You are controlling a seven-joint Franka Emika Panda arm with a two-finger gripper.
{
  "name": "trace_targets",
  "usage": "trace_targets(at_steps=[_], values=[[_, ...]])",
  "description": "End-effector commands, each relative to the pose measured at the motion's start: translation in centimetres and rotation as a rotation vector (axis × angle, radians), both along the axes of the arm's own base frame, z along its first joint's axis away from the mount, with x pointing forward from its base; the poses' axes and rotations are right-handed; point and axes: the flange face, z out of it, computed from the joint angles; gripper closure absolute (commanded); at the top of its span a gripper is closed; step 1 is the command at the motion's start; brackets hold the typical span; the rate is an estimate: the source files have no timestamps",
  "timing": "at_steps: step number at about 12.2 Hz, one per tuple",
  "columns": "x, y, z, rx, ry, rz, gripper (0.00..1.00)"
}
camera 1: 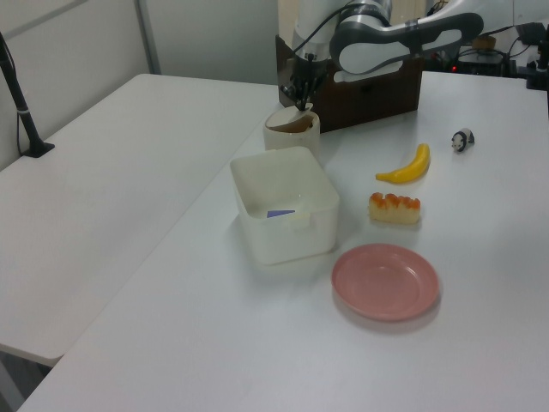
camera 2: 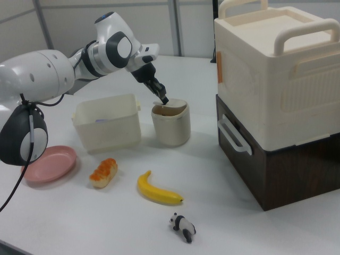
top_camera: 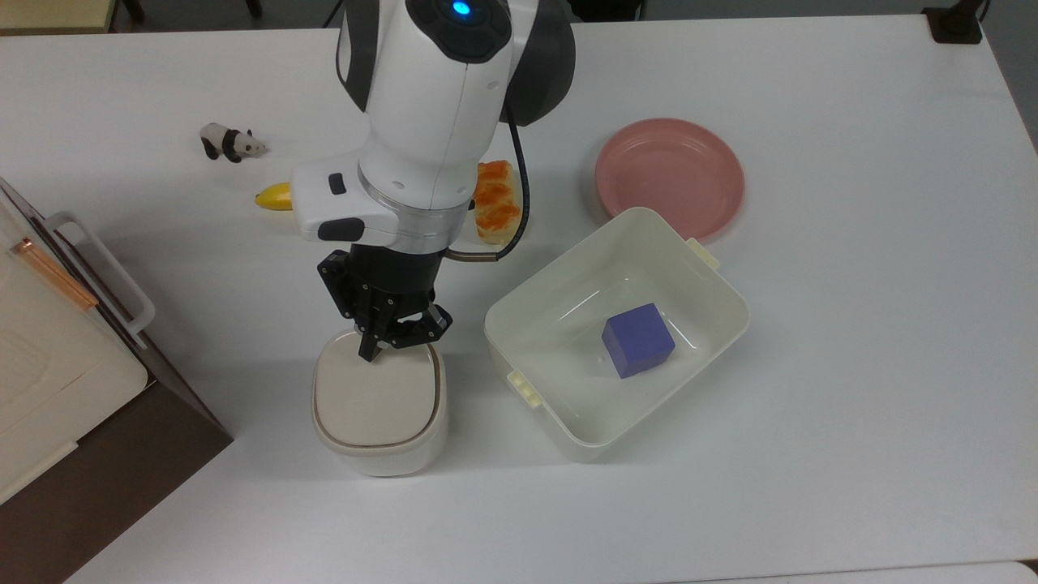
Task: Close the trash can
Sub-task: 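Press the lid flat onto the trash can rim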
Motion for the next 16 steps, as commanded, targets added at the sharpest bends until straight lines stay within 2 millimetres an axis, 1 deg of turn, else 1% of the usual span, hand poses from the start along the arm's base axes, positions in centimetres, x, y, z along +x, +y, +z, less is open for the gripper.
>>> trace_targets(at_steps=[1,2,4,5,7,9,12,14,15,16], values=[[-1.5,0.3,0.2,-0.03,0.041,0.017,1.0],[-1.5,0.3,0.1,-0.031,0.042,0.017,1.0],[-1.7,0.3,-0.7,-0.035,0.059,0.02,1.0],[-1.8,0.4,-1.5,-0.048,0.072,0.024,1.0],[-1.9,0.7,-1.7,-0.054,0.075,0.03,1.0],[-2.0,0.8,-2.8,-0.075,0.089,0.037,1.0],[-2.0,0.9,-3.3,-0.087,0.093,0.043,1.0],[-2.2,0.8,-4.4,-0.101,0.104,0.036,1.0],[-2.1,0.8,-4.6,-0.102,0.092,0.033,1.0],[-2.2,1.0,-5.4,-0.099,0.09,0.036,1.0]])
